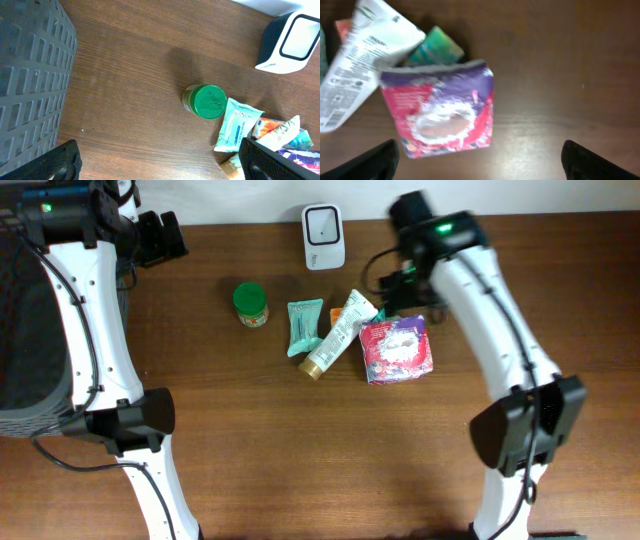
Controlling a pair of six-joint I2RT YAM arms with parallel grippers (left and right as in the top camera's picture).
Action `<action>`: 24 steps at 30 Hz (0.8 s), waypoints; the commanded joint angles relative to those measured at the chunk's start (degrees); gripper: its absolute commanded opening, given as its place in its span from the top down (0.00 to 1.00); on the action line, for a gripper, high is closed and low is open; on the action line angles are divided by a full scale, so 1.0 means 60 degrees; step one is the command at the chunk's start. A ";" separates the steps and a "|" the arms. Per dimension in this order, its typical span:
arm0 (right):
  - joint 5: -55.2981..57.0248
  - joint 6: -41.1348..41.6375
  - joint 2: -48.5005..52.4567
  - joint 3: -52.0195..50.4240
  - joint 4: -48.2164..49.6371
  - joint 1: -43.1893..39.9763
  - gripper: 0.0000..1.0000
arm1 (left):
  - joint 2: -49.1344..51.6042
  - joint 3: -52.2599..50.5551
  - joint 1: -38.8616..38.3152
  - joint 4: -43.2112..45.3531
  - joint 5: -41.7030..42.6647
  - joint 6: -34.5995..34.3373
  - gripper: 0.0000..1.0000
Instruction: Scan the item barcode
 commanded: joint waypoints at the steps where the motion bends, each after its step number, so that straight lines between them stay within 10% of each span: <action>1: -0.3534 -0.2127 0.0025 -0.0262 -0.0222 -0.1581 0.01 | -0.0357 0.0113 0.0018 -0.0007 -0.0098 -0.0018 0.01; 5: -0.6721 -0.4291 0.0025 -0.2280 0.0142 -0.3206 0.05 | -0.0357 0.0113 0.0018 -0.0007 -0.0098 -0.0018 0.01; 16: -0.8601 -0.3632 0.0025 -0.7093 0.5144 -0.3603 0.28 | -0.0357 0.0113 0.0018 -0.0007 -0.0098 -0.0018 0.01; 22: -0.9271 -0.2980 0.0007 -0.7355 0.5570 -0.3483 0.96 | -0.0357 0.0113 0.0018 -0.0007 -0.0098 -0.0018 0.01; 24: -0.9755 -0.2699 -0.0087 -0.7016 0.5348 -0.3479 0.96 | -0.0357 0.0113 0.0018 -0.0007 -0.0098 -0.0018 0.01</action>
